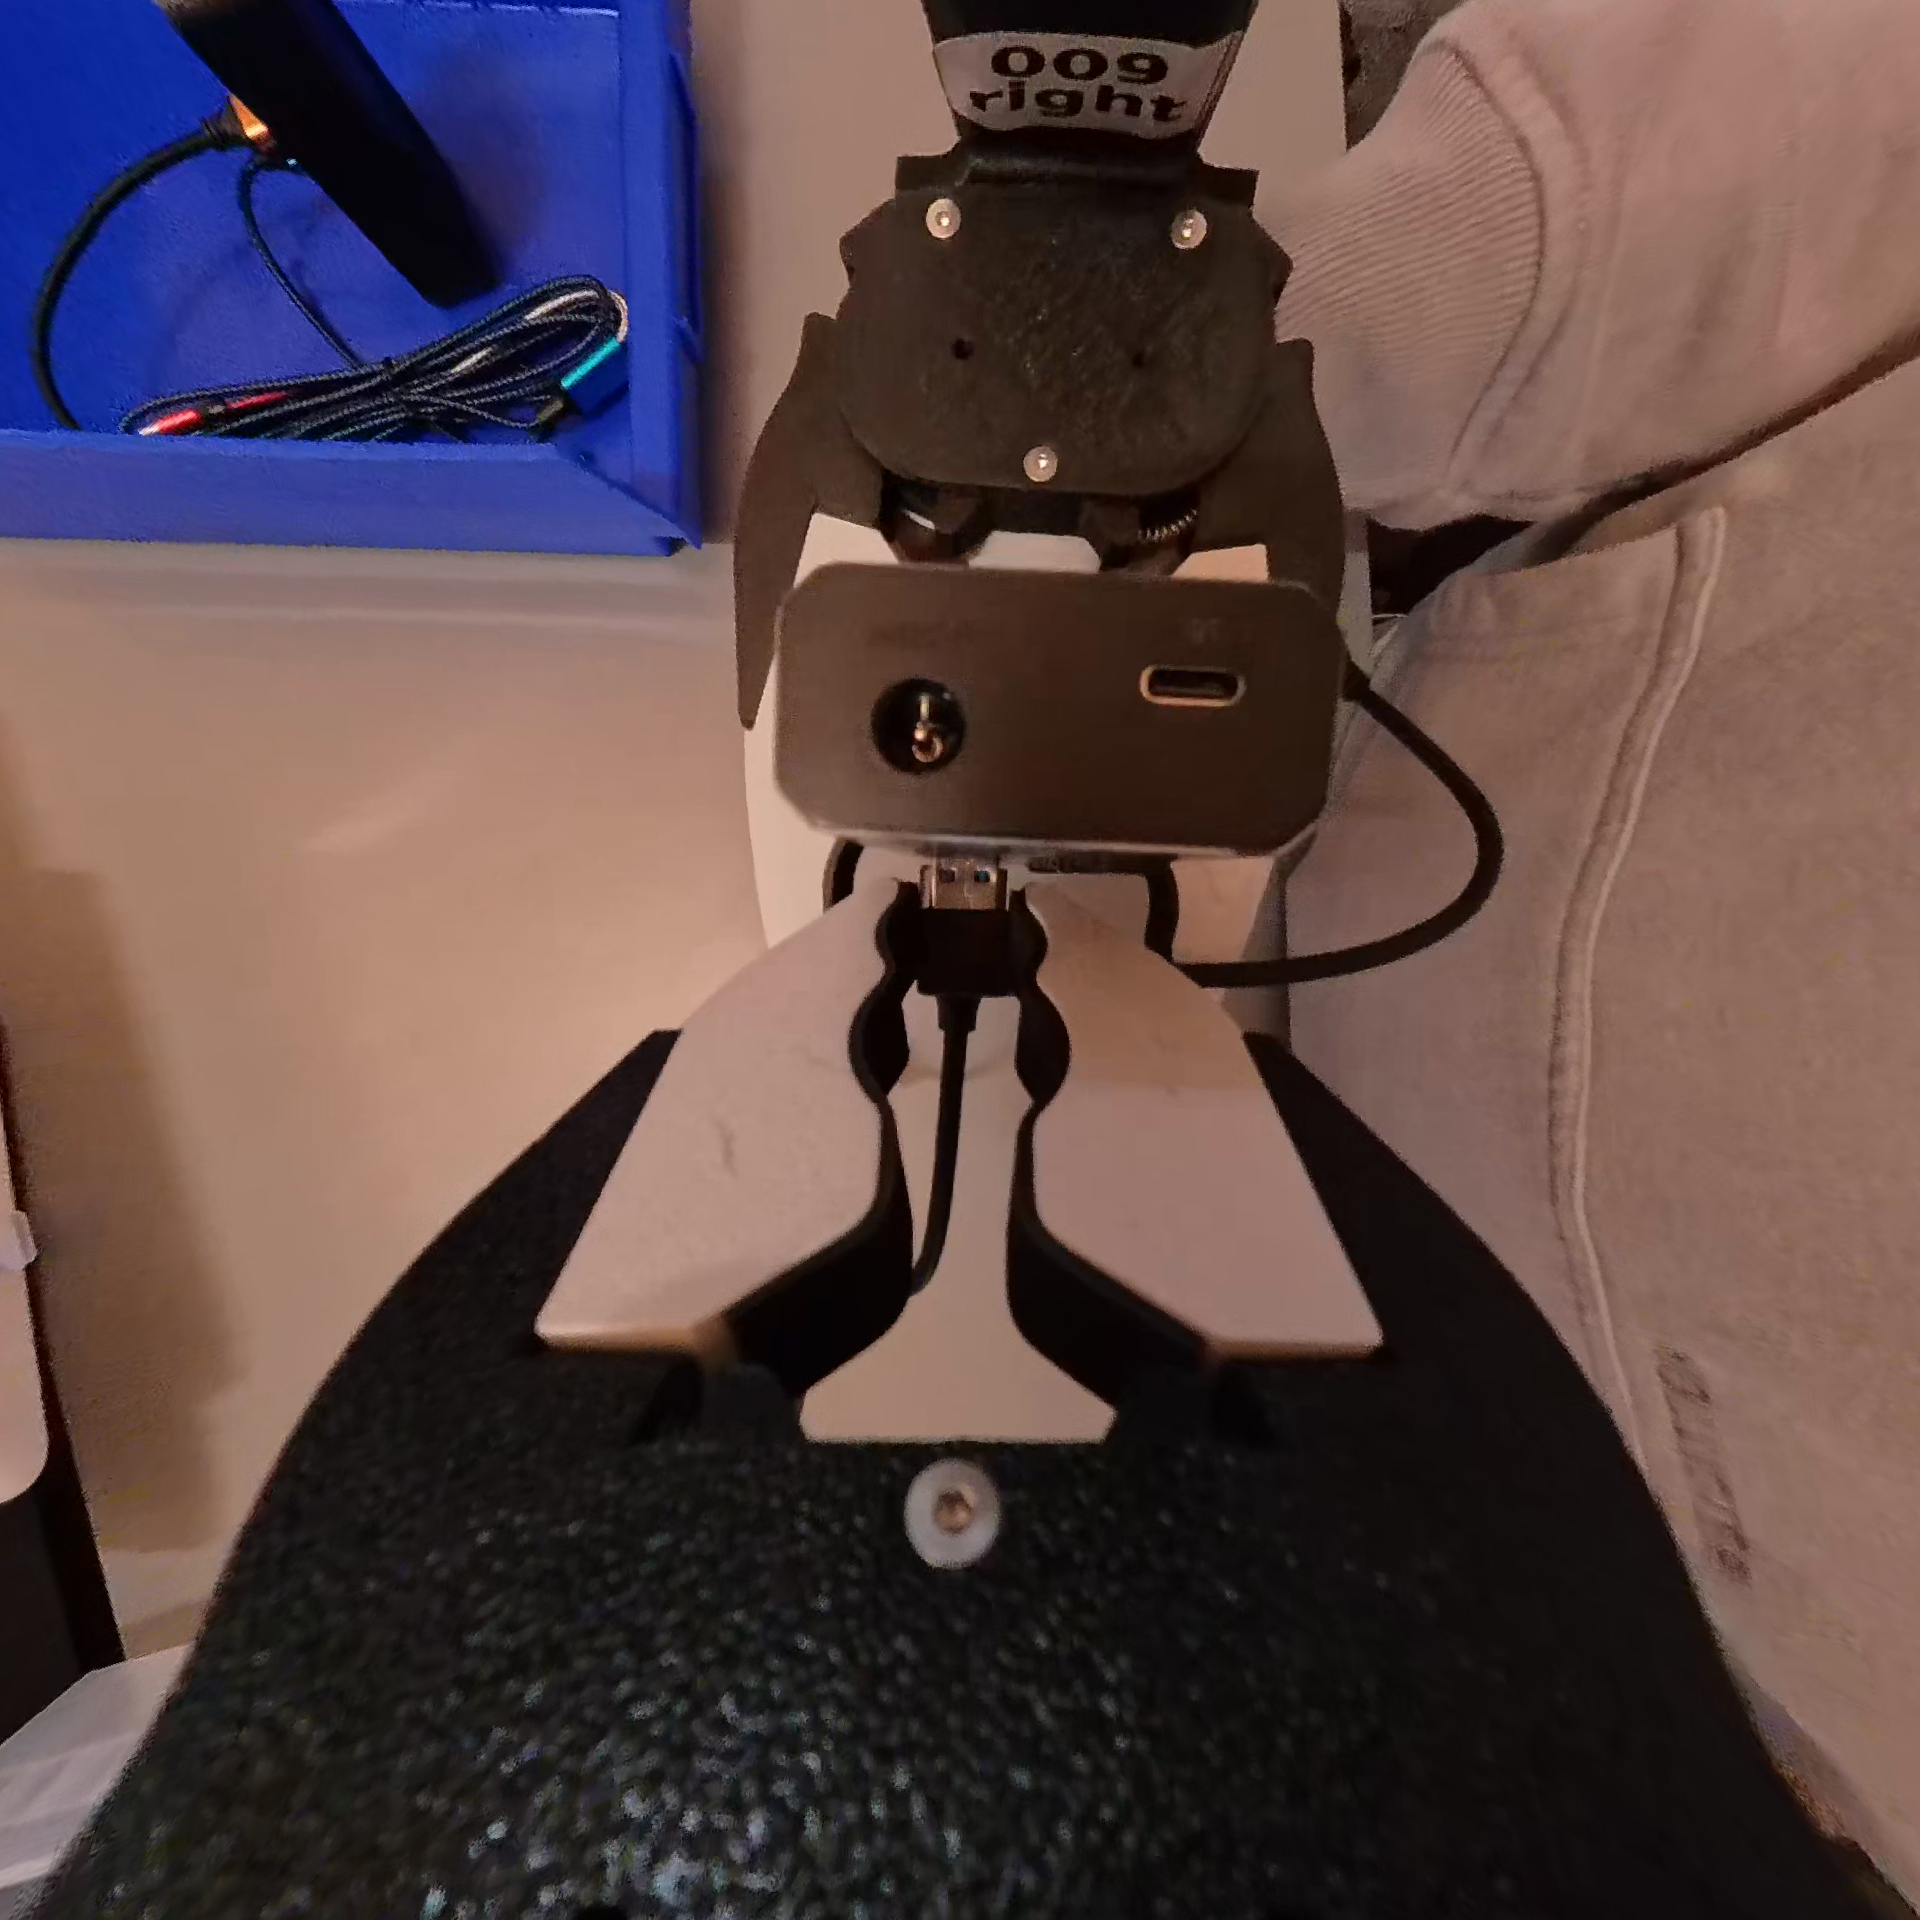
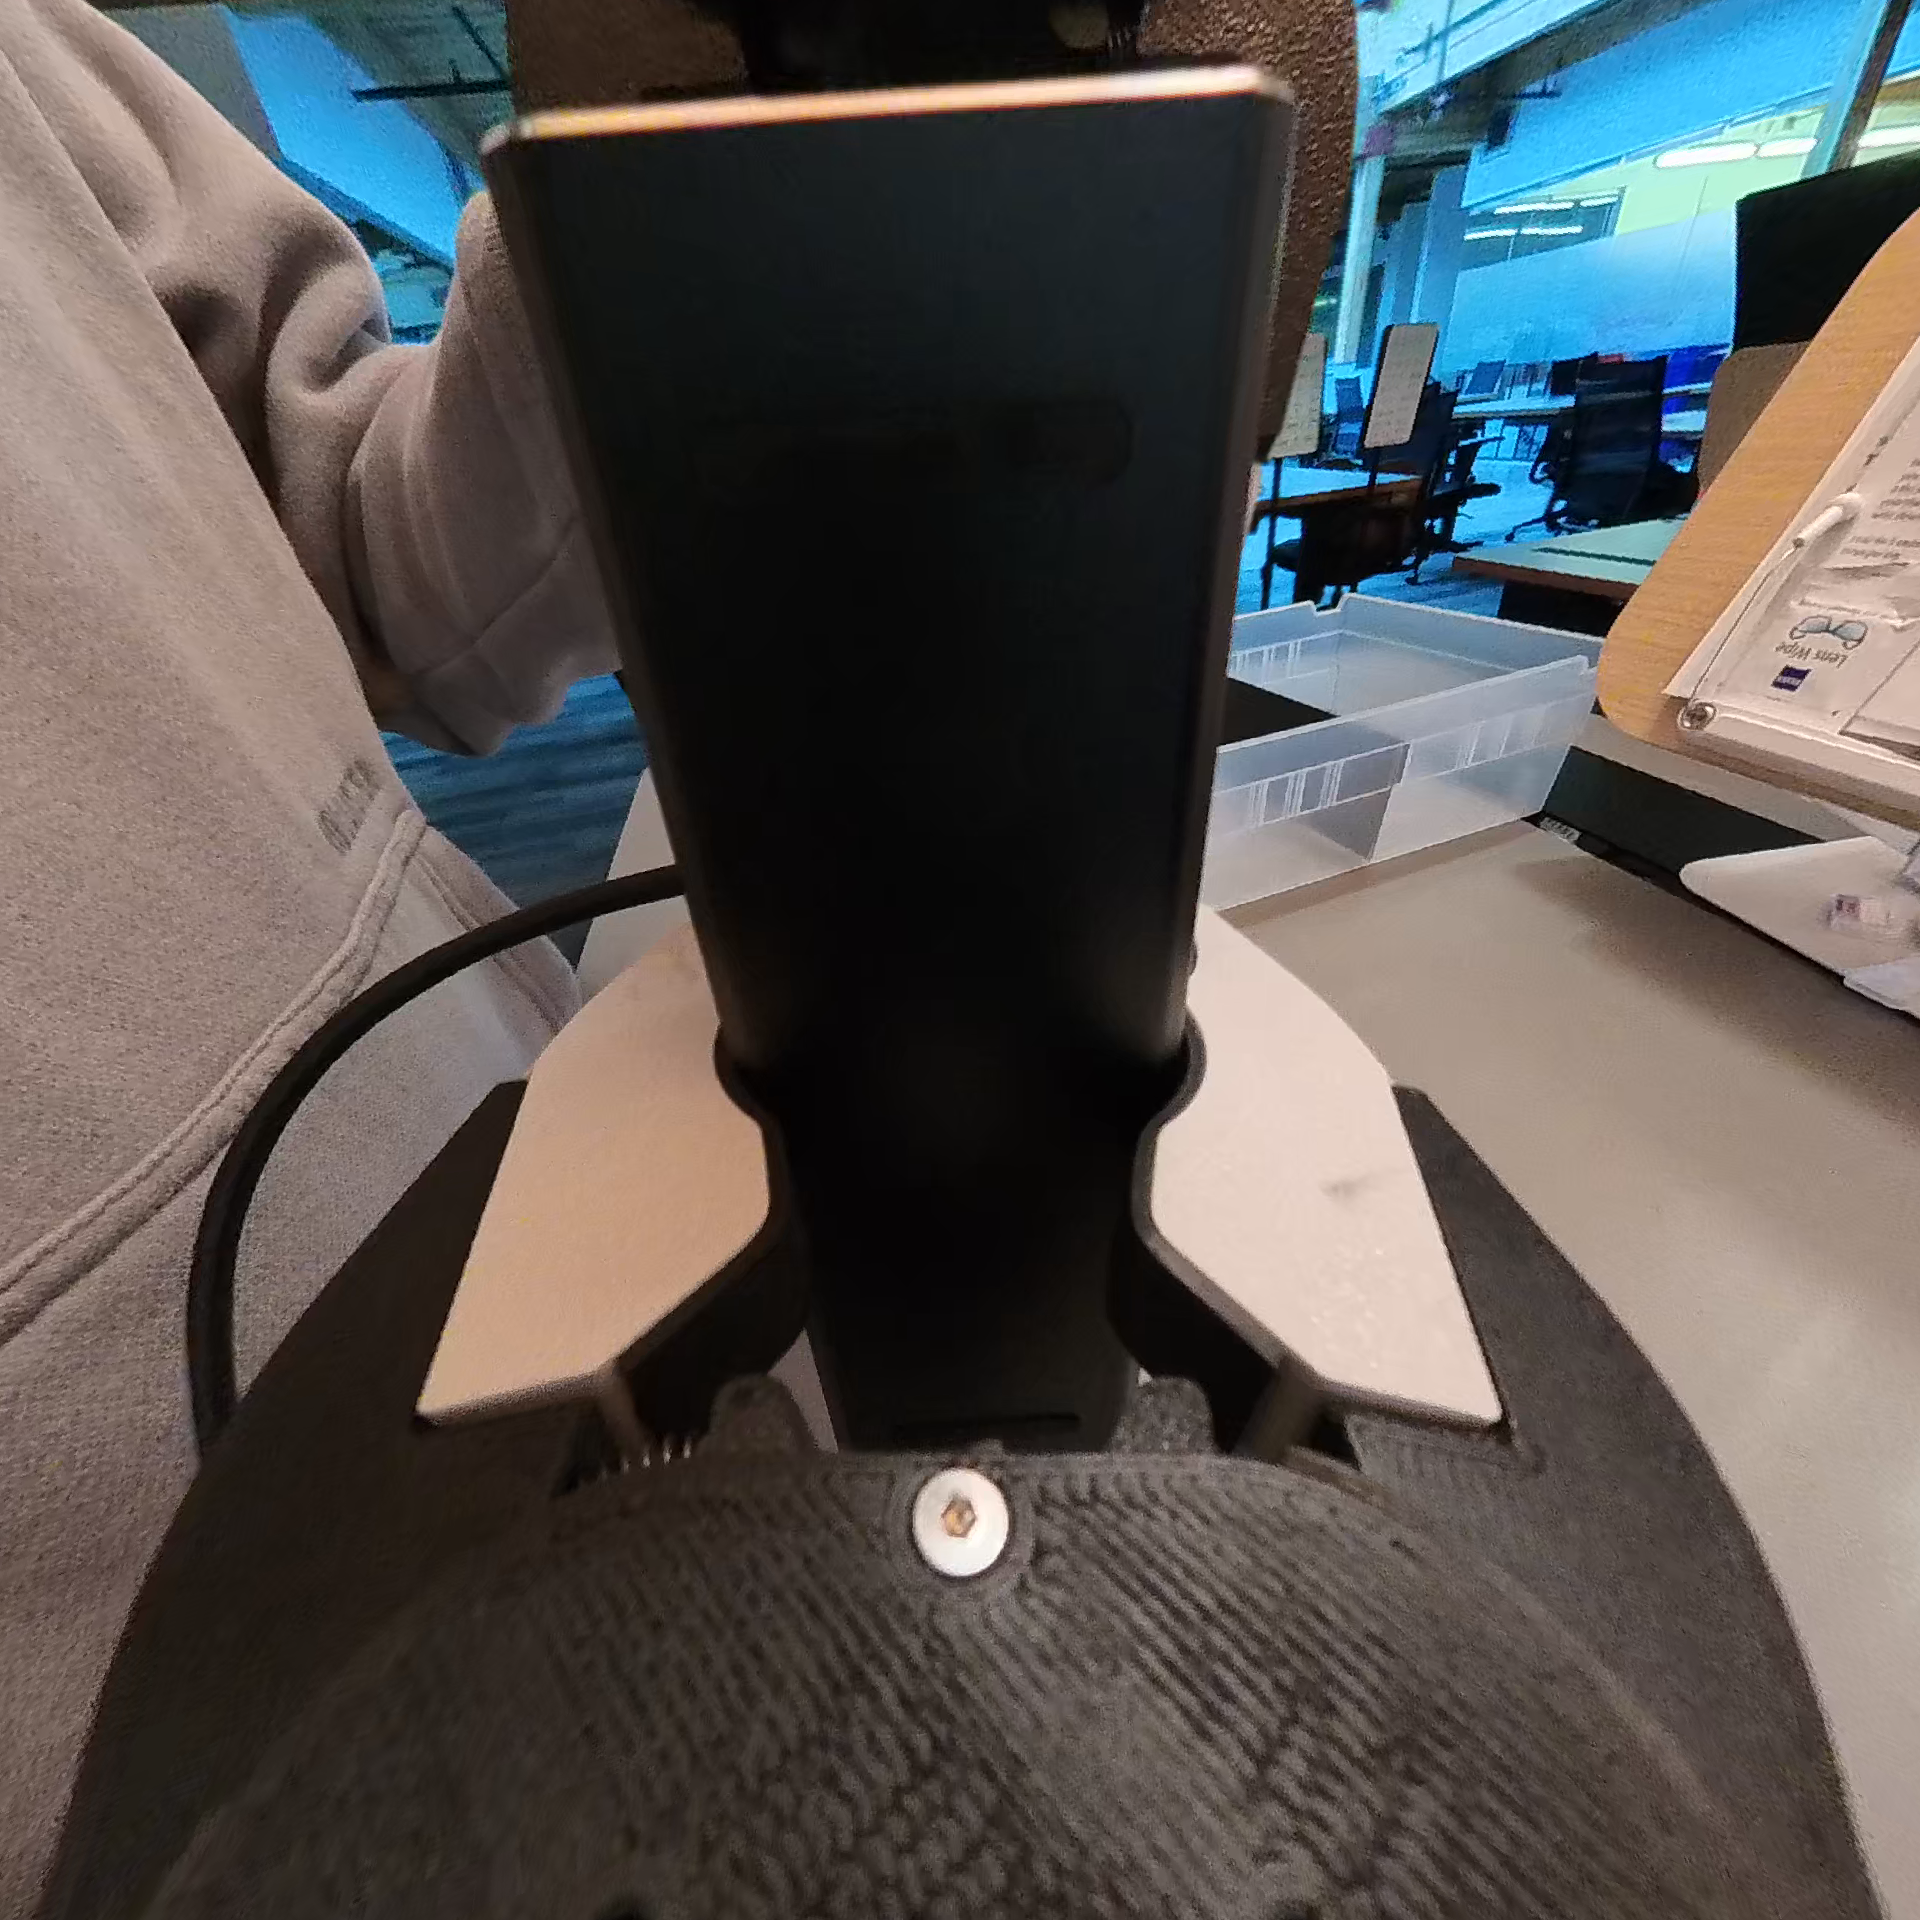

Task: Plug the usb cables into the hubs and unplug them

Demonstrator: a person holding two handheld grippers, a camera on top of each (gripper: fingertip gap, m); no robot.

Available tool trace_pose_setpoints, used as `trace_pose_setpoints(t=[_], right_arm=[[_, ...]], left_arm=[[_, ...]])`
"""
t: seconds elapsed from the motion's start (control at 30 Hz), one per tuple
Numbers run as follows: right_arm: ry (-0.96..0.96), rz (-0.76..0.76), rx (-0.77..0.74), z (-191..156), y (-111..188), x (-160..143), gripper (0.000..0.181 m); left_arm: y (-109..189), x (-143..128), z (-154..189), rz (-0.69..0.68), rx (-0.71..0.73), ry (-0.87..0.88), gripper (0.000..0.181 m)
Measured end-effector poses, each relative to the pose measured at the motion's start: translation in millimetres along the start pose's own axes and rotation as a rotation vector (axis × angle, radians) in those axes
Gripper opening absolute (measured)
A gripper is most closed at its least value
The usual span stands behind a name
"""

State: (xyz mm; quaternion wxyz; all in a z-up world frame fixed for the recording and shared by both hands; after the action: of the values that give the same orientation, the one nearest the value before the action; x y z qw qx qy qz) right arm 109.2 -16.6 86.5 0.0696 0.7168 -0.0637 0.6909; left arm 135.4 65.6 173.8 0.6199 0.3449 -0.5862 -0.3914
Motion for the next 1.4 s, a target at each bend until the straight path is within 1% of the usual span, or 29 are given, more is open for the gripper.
trace_pose_setpoints(t=[0.03,0.1,0.2,0.3,0.37,0.4,0.47,0.57,0.6,0.63,0.67,0.7,0.73,0.8,0.83,0.87,0.93,1.0,1.1,1.17,1.3,1.33,1.4], right_arm=[[0.005,-0.005,0.002,0,1,0,0.074],[-0.004,-0.004,0.004,1,1,0,0.074],[-0.007,0.006,0.02,1,-1,-3,0.074],[0.01,0.062,-0.029,3,-2,0,0.074],[0.017,0.127,-0.05,4,-2,6,0.074],[0.027,0.131,-0.055,4,0,8,0.074],[0.066,0.102,-0.081,4,2,11,0.074],[0.118,0.07,-0.123,5,5,14,0.074],[0.125,0.07,-0.141,6,5,14,0.074],[0.118,0.077,-0.133,6,5,15,0.074],[0.115,0.089,-0.137,6,5,15,0.073],[0.109,0.097,-0.142,6,5,15,0.074],[0.095,0.101,-0.122,5,4,15,0.073],[0.077,0.109,-0.106,5,3,14,0.073],[0.06,0.108,-0.092,4,2,13,0.073],[0.048,0.11,-0.077,4,2,12,0.073],[0.037,0.118,-0.056,2,1,12,0.073],[0.034,0.116,-0.034,1,-2,13,0.074],[0.036,0.102,-0.01,-1,-5,13,0.074],[0.031,0.11,-0.004,-2,-5,13,0.073],[0.032,0.097,-0.003,-1,-3,12,0.073],[0.033,0.098,-0.001,-2,-3,13,0.073],[0.029,0.101,0.013,-3,-4,13,0.073]], left_arm=[[-1,0,0,0.016,-0.005,0.005,0.016],[-3,-1,-2,0.052,-0.019,0.026,0.015],[-7,-5,-4,0.1,-0.056,0.012,0.016],[-4,-10,-7,0.242,-0.075,0.036,0.016],[7,-11,-11,0.356,-0.089,0.12,0.02],[15,-13,-13,0.418,-0.085,0.174,0.023],[26,-22,-20,0.531,-0.12,0.333,0.02],[23,-38,-26,0.589,-0.316,0.581,0.021],[20,-43,-27,0.614,-0.365,0.62,0.021],[18,-46,-26,0.657,-0.405,0.621,0.021],[17,-47,-23,0.714,-0.435,0.583,0.019],[17,-48,-19,0.769,-0.416,0.505,0.015],[14,-50,-16,0.807,-0.328,0.395,0.014],[9,-54,-9,0.826,-0.109,0.159,0.015],[8,-55,-4,0.816,-0.044,0.075,0.015],[6,-54,-1,0.797,-0.005,0.023,0.021],[2,-53,1,0.739,0.048,-0.012,0.03],[-3,-52,3,0.685,0.071,-0.047,0.041],[-5,-48,6,0.669,0.094,-0.083,0.035],[-5,-48,7,0.667,0.059,-0.081,0.032],[1,-52,5,0.716,-0.006,-0.052,0.031],[3,-52,5,0.735,-0.019,-0.045,0.029],[2,-52,5,0.744,-0.04,-0.045,0.02]])
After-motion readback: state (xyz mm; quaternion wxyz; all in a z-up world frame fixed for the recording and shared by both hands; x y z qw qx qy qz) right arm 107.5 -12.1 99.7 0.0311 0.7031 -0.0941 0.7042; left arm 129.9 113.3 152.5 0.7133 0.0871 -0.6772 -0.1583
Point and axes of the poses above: each gripper's, where its closed fingertips meet, y back along the fingers, x out of its top, z = x × y across the jaws, the point moved 8 cm from there along y, back along the fingers, and after that the axes turned 4 degrees about y, right-handed, at the moved point
